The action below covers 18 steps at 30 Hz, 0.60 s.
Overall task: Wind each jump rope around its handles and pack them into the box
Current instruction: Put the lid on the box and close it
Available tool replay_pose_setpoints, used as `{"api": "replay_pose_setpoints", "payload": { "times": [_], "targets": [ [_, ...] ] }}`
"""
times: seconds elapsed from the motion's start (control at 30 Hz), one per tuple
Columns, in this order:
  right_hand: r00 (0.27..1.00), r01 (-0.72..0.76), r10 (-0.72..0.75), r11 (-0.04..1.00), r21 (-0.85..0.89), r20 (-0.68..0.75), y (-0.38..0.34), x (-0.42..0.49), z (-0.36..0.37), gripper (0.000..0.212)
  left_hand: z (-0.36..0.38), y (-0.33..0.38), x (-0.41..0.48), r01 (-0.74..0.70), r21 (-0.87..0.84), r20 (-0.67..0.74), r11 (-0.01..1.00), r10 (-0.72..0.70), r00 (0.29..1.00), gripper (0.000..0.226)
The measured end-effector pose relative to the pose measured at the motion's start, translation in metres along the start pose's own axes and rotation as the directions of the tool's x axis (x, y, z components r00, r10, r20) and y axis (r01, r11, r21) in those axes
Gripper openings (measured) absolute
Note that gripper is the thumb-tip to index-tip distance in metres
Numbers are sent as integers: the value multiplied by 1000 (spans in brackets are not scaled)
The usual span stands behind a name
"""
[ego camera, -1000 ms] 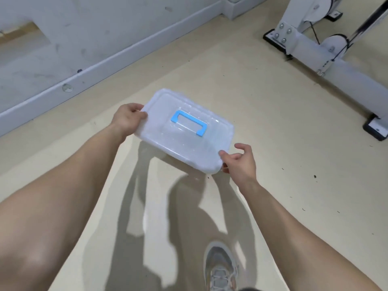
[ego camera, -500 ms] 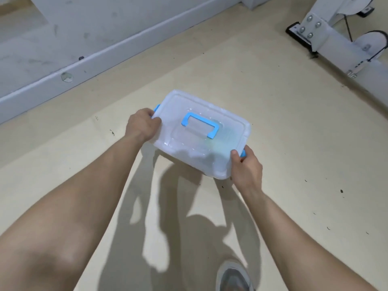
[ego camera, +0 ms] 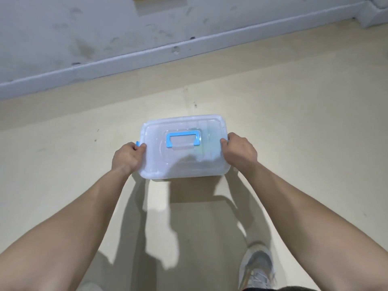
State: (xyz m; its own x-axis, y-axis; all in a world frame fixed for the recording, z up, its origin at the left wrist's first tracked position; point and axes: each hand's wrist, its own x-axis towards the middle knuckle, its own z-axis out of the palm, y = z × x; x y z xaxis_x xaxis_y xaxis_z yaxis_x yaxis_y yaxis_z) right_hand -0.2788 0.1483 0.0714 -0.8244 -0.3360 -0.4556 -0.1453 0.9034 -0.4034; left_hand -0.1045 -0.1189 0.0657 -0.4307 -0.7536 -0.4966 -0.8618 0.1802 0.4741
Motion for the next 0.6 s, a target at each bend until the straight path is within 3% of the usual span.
{"api": "replay_pose_setpoints", "payload": {
  "times": [0.17, 0.27, 0.6],
  "targets": [
    [994, 6, -29, 977, -214, -102, -32, 2, 18, 34, -13, -34, 8, 28, -70, -19, 997, -29, 999, 37],
    [996, -43, 22, 966, -256, -86, -36, 9, 18, 41, -12, -33, 12, 21, -68, -1, 997, -21, 1000, 36],
    [982, -188, 187, 981, 46, 35, -14, 4, 34, 40, -11, -46, 14, 18, -127, 19, 992, -15, 1000, 41]
  ]
}}
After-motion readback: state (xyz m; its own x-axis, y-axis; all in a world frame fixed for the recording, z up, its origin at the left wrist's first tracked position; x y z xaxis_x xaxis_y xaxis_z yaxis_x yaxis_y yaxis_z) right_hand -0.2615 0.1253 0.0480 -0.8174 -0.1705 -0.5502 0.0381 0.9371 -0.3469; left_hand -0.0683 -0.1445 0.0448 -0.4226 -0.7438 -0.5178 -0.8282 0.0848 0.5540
